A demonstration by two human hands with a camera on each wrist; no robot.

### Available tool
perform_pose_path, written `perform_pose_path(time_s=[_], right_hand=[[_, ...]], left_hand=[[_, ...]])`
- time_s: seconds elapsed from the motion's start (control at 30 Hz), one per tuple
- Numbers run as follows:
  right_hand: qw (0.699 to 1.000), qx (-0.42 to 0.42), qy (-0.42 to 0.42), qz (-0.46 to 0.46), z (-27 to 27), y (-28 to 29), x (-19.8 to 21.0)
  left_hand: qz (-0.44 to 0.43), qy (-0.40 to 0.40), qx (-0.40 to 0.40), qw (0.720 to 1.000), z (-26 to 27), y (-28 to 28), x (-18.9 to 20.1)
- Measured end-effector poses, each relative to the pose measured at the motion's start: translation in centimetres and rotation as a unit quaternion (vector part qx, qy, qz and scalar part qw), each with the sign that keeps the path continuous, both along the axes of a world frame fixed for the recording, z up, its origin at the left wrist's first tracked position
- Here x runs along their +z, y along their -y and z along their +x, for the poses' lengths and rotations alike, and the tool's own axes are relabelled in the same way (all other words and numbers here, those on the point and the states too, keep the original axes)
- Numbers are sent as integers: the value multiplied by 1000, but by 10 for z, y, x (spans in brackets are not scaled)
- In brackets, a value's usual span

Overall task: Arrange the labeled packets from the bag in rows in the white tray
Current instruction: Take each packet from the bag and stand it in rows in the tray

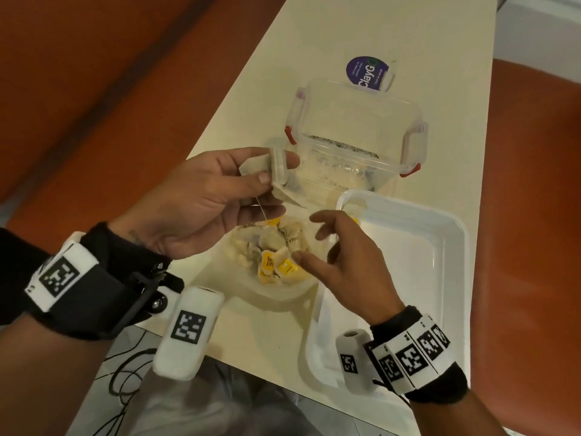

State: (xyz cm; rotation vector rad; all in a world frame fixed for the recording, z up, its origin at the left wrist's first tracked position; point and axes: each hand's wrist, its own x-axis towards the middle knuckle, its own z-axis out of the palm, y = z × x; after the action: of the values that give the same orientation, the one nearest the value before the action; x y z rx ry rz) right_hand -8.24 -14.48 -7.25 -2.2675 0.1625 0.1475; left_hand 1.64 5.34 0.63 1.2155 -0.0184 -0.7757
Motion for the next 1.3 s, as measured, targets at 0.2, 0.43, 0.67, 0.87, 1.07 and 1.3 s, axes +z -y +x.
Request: perform_pose_path(time_s=[0.2, 0.43, 0.67, 0.87, 1.07, 1.3], right_hand=[[993, 80, -8, 84, 22, -33, 10], [946, 42, -65, 314, 16, -24, 24], [906, 62, -124, 400, 4, 1, 34], [890, 65, -150, 426, -7, 17, 35], [905, 47, -162, 390, -13, 27, 39], [909, 23, -170, 380, -14, 35, 42]], left_hand=[[-23, 11, -17, 1000, 3, 10, 17], [-105, -66, 73, 990, 11, 6, 11], [-197, -168, 102, 961, -4, 11, -38], [-200, -219, 116, 948, -16, 26, -54], [-234, -274, 116, 926, -28, 36, -67], [-206, -284, 67, 934, -36, 36, -78]])
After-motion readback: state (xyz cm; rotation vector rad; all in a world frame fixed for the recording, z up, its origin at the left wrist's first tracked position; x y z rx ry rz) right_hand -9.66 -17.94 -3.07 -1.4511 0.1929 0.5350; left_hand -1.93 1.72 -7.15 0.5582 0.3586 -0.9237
